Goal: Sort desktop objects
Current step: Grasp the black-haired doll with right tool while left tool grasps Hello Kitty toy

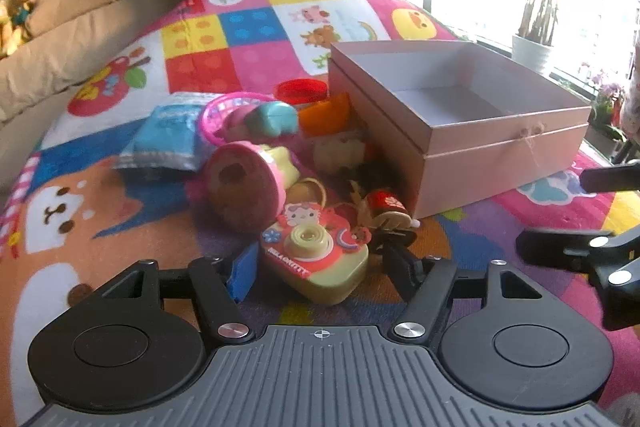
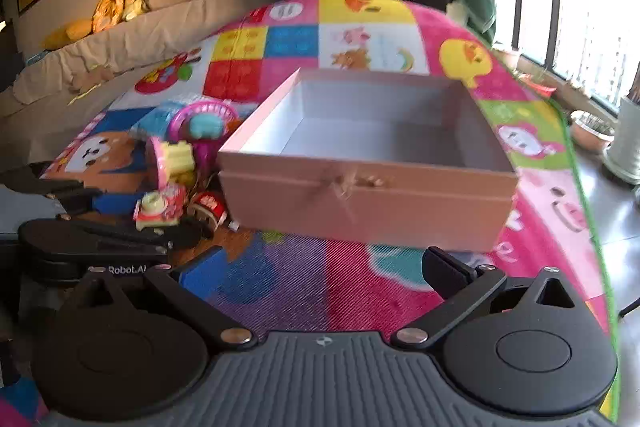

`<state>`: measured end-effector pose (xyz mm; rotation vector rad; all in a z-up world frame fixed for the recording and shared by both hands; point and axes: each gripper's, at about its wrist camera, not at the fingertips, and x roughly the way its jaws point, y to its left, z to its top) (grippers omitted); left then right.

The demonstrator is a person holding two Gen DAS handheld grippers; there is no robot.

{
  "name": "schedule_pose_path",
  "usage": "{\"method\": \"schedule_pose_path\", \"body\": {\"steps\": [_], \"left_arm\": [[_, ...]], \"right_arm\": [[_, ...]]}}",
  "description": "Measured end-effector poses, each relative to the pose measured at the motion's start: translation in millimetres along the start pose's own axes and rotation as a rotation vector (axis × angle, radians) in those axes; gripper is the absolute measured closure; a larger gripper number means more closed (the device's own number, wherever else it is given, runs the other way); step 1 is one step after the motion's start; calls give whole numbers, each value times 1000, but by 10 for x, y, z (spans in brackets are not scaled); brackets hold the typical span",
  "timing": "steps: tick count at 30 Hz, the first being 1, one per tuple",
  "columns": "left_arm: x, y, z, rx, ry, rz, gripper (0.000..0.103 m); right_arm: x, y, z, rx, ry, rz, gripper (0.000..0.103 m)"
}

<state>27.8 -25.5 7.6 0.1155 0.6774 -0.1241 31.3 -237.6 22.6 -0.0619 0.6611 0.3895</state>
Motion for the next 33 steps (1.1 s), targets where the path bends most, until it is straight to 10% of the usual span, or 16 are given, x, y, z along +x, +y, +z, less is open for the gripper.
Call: {"method": "schedule_pose_path", "body": {"steps": [13,24,28,33], "left_arm": [[-582,389,-372,-84,33,65,39],[-593,348,-185,-93,-59,35,8],[-632,529,-206,-131,-62,76,8],[-700,779,-238,-205,-65,91,6]], "right_arm": [[208,79,-88,3,112,94,0],[246,146,-75,-15,126,63,0],[213,292,57,-6,62,185,0],[376,681,244,-74,31,178,47]]}}
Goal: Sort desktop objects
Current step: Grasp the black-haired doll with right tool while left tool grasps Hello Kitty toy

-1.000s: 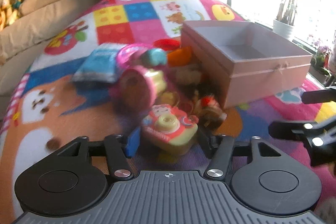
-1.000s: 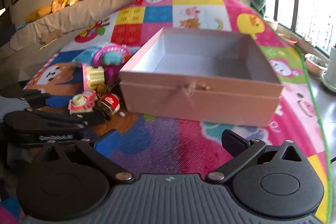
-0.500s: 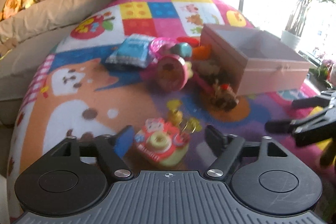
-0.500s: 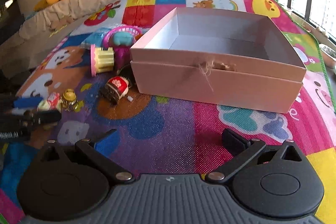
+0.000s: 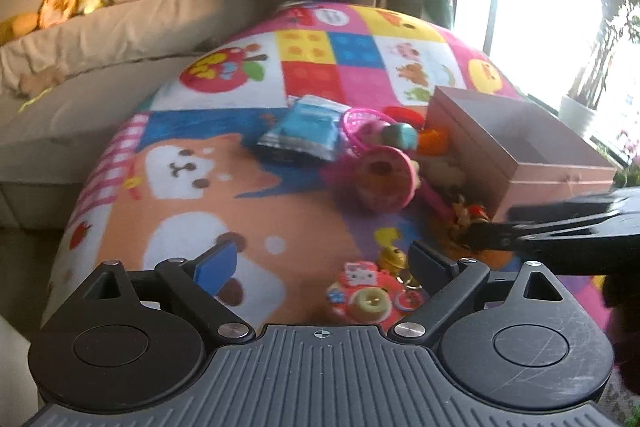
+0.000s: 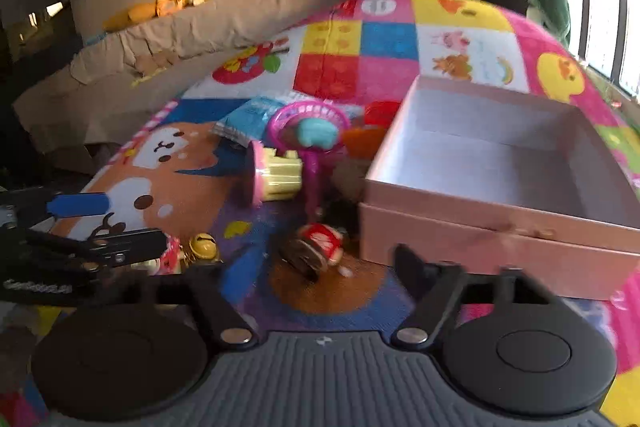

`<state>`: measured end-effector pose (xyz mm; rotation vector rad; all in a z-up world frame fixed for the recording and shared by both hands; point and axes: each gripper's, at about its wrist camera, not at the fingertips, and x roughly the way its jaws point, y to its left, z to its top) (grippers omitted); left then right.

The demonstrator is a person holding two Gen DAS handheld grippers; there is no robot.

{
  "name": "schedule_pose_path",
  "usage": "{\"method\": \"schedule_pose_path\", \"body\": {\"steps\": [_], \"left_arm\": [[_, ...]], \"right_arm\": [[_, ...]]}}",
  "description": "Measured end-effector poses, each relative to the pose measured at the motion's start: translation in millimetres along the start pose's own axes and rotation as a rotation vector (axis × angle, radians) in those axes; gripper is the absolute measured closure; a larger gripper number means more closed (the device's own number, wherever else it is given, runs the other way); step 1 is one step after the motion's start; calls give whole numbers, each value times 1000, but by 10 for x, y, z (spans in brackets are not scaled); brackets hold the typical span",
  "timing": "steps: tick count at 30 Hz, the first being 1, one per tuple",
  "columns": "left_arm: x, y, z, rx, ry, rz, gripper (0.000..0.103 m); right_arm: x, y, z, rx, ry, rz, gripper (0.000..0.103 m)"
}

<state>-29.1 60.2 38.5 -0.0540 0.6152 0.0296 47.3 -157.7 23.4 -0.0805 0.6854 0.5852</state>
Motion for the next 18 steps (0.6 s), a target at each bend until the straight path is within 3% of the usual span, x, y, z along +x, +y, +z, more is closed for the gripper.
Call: {"method": "schedule_pose_path", "body": {"steps": [2,3,6,11,14,16,18], "left_arm": [[-18,12,-7,10,4,-23,6],[-24,1,-14,24,7,-38,6],[-29,-71,-57,76,28,-82,3],[69,-214,-137,126,62,-103,3],[149,-287,-169,128,82,-123,3],[159,-349,-210,135,107,-165,3],[118,-419,-272,159,132,-230,3]], "right_arm": [[146,46,31,8,33,5,56],[202,67,33,4,38,-5,65],[171,80,-4,-3,27,4,69],[-217,-23,-222,-58,92,74,73],[-504,-85,-383,-91,125,147,72],[-664,-78,-436,-115,103,165,65],[-762,-59,-436,-151,50,132,46]]}}
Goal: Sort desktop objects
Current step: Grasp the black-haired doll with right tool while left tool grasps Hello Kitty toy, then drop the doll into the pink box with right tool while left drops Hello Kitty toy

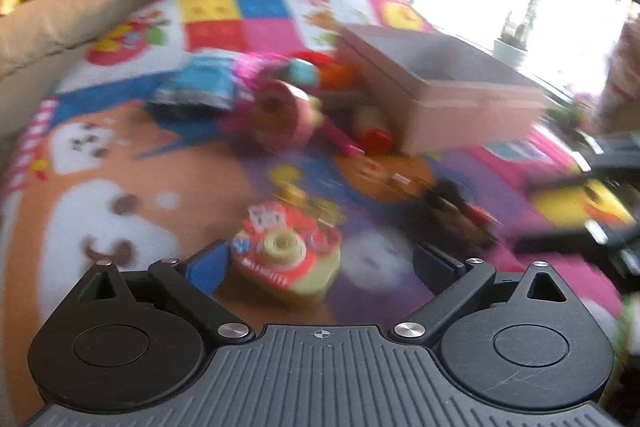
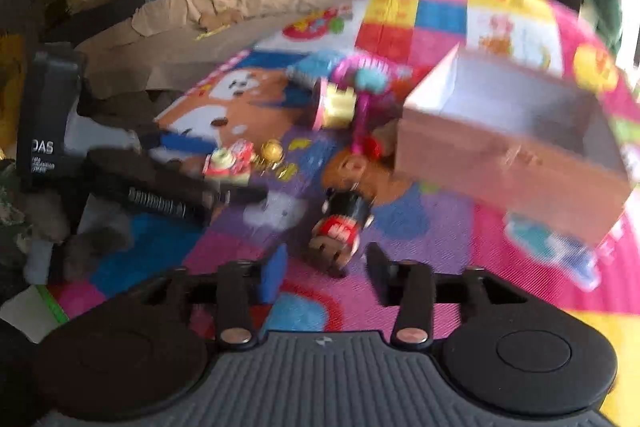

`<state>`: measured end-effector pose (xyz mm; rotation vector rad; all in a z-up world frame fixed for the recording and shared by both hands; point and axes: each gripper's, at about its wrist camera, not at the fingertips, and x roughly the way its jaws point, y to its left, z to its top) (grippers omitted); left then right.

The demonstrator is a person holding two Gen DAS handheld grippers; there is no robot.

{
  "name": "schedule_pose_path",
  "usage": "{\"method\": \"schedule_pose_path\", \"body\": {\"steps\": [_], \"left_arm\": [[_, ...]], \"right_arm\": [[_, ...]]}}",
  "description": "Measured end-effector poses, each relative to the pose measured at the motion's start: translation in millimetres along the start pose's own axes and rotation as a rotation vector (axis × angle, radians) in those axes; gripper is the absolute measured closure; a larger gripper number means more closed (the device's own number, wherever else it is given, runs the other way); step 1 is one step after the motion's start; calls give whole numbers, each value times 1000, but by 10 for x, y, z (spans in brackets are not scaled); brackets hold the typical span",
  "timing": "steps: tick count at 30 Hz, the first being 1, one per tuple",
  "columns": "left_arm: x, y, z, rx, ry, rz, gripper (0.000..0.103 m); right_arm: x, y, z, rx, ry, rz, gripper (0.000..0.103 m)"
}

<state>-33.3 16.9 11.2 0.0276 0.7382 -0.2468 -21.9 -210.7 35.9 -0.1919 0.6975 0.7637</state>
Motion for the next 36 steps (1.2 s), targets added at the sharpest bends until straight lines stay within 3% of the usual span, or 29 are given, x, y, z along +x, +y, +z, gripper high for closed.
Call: {"method": "schedule_pose_path", "body": {"steps": [3,8,10,11,13,15,18,24,27,31,34,36], "left_arm": [[-99,-123,-90,48,4,-57,3],[-64,-142,-72,37,-20,92,3],[16,-115,-24,22,-13,126,8],[70,-109,-3,17,-5,133,15],[110,-107,26,19,-10,139,18],[98,-141,40,43,-23,143,38],[24,-238,23,96,-34,152,40],[-344,-483,115,182,-100,141,40],[-600,-633,439,251,-214,146,40],[-728,-861,1015,328,-372,137,40],[-475,-1004,1398,303,-394,88,40],[-155,-1071,1542,294,-370,74,40]], "right_arm": [[25,-46,68,26,-36,-23,40],[254,-111,166,70,-32,-24,40],[359,-144,199,99,-16,-18,42],[406,-157,216,112,-4,-12,46],[501,-160,223,124,23,-7,51],[534,-158,208,125,37,-9,66],[458,-154,162,113,42,4,75],[9,-190,75,94,23,41,80],[-335,-287,162,116,-40,46,80],[-867,-496,539,119,-233,-8,80],[-1051,-744,873,133,-357,-85,80],[-994,-935,1038,157,-380,-134,80]]}}
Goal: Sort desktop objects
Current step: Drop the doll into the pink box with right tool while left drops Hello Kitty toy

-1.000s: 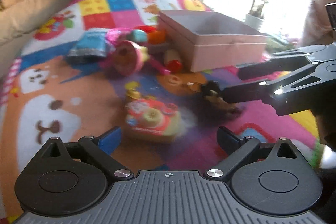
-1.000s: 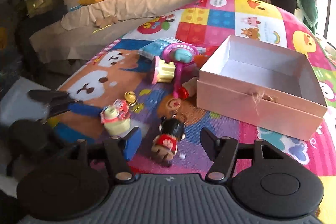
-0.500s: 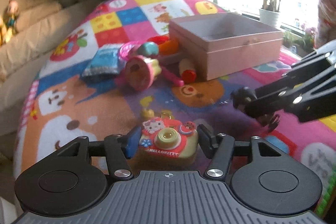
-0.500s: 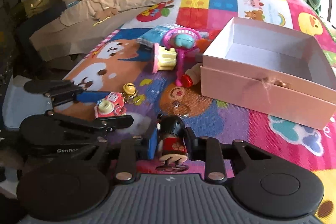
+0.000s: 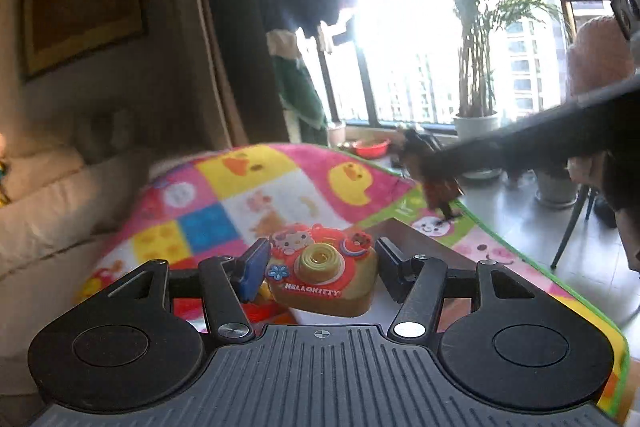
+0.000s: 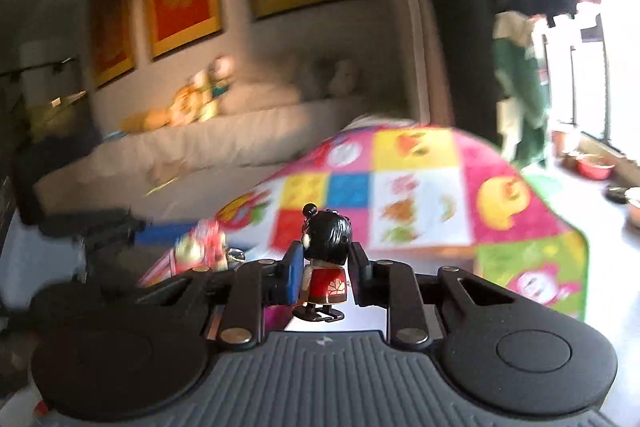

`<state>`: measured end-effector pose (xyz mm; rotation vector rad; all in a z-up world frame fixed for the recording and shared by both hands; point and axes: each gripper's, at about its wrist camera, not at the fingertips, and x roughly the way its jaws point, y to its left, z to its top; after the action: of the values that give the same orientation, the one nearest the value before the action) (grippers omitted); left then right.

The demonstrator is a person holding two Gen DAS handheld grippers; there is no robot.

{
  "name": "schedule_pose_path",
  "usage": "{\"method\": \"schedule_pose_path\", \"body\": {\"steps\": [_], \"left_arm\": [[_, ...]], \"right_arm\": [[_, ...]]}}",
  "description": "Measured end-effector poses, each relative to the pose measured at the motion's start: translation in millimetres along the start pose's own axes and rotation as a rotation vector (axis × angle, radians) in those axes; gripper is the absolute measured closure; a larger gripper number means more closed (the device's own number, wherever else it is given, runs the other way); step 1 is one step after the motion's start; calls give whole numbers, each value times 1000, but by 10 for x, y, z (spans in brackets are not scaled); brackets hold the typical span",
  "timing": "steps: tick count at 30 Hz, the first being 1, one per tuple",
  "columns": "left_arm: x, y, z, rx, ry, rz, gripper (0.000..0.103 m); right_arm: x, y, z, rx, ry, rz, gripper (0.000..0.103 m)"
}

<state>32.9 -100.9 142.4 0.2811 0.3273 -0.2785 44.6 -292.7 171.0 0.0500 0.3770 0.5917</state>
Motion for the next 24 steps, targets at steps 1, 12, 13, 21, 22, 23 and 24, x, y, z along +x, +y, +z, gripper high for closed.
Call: {"method": "schedule_pose_path", "body": {"steps": [1,12,13,21,22,23,24], "left_arm": [[192,-34,-21,-4,20,-4,40],[1020,184,-410,-142,129,1,12],[898,262,-445,-156,116,0,11],[205,839,-948,-231,141,136,6],[188,874,-1026,-233,159,143,6],[189,903,-1109,-233,177,152,6],[213,931,-1184,-236,195,159,6]], "right_arm": [[98,-76,40,5,0,-27,80],[1361,-605,-205,111,175,-100,78],[1418,-625,-237,121,181,-101,78],[1428,-606,-385,7,155,-286,58],[1446,-630,-398,-9,149,-354,56],[1481,-656,-415,-30,151,-428,55],[1528,-683,-442,-46,169,-494,55]]}}
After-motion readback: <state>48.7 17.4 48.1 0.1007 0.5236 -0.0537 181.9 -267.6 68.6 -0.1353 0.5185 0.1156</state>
